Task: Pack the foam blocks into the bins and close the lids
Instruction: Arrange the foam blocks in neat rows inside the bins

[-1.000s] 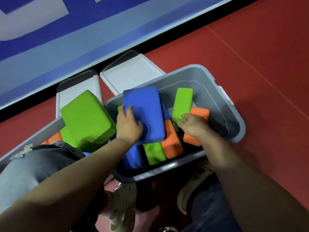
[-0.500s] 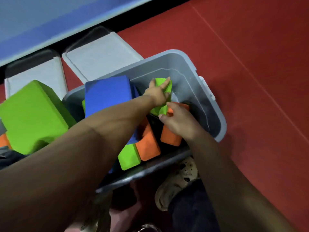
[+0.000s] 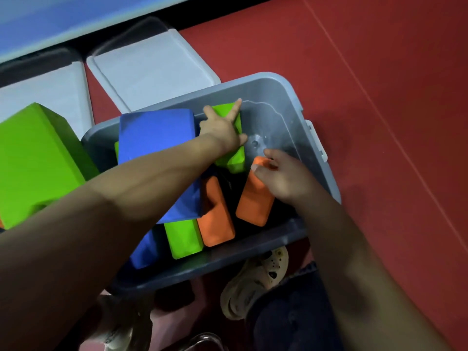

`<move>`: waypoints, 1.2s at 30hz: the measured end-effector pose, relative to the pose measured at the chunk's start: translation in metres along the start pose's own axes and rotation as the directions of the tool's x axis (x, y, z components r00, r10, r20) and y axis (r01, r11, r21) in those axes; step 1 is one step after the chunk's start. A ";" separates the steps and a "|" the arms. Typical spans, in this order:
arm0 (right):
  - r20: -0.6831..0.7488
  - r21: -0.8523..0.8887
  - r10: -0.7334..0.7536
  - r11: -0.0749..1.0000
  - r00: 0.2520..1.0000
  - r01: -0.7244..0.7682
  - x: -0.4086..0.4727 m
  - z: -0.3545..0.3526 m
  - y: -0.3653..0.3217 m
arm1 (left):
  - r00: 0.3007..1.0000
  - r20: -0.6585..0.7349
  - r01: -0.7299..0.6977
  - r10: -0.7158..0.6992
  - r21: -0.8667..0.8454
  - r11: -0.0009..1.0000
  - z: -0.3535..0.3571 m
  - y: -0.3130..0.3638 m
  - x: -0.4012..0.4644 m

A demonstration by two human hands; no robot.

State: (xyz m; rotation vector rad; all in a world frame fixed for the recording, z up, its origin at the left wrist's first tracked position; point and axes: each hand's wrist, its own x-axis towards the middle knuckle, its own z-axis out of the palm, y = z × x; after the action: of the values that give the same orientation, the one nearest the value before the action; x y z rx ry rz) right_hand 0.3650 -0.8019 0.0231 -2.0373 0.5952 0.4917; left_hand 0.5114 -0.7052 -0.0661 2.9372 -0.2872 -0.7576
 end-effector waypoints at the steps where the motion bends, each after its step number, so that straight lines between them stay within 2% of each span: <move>1: 0.002 0.013 -0.005 1.000 1.000 0.005 0.000 -0.001 0.000 | 1.000 -0.020 0.005 -0.004 0.023 1.000 -0.001 -0.003 0.000; 5: -0.003 -0.035 0.000 0.999 1.000 0.000 0.002 -0.001 -0.001 | 1.000 -0.014 0.026 -0.023 0.261 0.965 0.002 -0.006 0.004; 7: -0.012 -0.058 0.010 0.998 1.000 -0.011 0.004 -0.003 0.002 | 0.999 -0.021 -0.023 0.036 0.440 0.898 0.003 -0.002 0.008; 9: -0.031 -0.077 0.011 0.997 0.999 -0.013 0.006 -0.007 0.005 | 0.995 -0.011 -0.074 0.095 0.540 0.838 0.001 0.001 0.012; 12: -0.048 -0.069 0.005 0.998 0.999 -0.008 0.008 -0.011 0.005 | 0.981 -0.006 -0.163 0.195 0.525 0.835 0.002 0.002 0.008; 15: -0.073 -0.008 0.030 0.999 0.997 -0.031 0.006 -0.015 0.006 | 0.888 -0.029 -0.411 0.460 0.401 0.819 0.023 0.008 -0.019; 16: -0.080 0.010 0.038 0.999 0.996 -0.037 0.005 -0.016 0.006 | 0.868 -0.048 -0.449 0.494 0.348 0.823 0.031 0.012 -0.029; 19: -0.099 0.001 0.056 0.998 0.993 -0.056 0.000 -0.021 0.007 | 0.893 -0.055 -0.416 0.446 0.275 0.867 0.041 0.026 -0.052; 24: -0.153 -0.001 0.046 0.999 0.987 -0.046 -0.005 -0.025 0.004 | 0.926 0.143 -0.378 0.350 0.391 0.839 0.050 0.036 -0.061; 27: -0.175 0.017 0.043 0.999 0.984 -0.041 -0.008 -0.030 0.004 | 0.953 0.086 -0.302 0.290 0.259 0.917 0.050 0.042 -0.055; 30: -0.197 0.034 0.033 0.999 0.980 -0.027 -0.011 -0.033 0.005 | 0.994 -0.060 -0.094 0.090 -0.084 0.992 0.035 0.046 -0.046; 33: -0.225 0.068 0.048 0.997 0.973 -0.033 -0.015 -0.035 0.008 | 0.989 -0.123 0.028 -0.080 -0.374 0.927 0.021 0.044 -0.035; 36: -0.259 0.072 0.071 0.996 0.963 -0.054 -0.017 -0.037 0.009 | 0.995 -0.043 0.054 -0.092 -0.539 0.840 0.011 0.038 -0.019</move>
State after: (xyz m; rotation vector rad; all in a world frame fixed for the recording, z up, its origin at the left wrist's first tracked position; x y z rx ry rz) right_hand 0.3502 -0.8345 0.0442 -2.0416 0.8253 0.2368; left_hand 0.4839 -0.7390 -0.0612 2.4366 0.0467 -0.6180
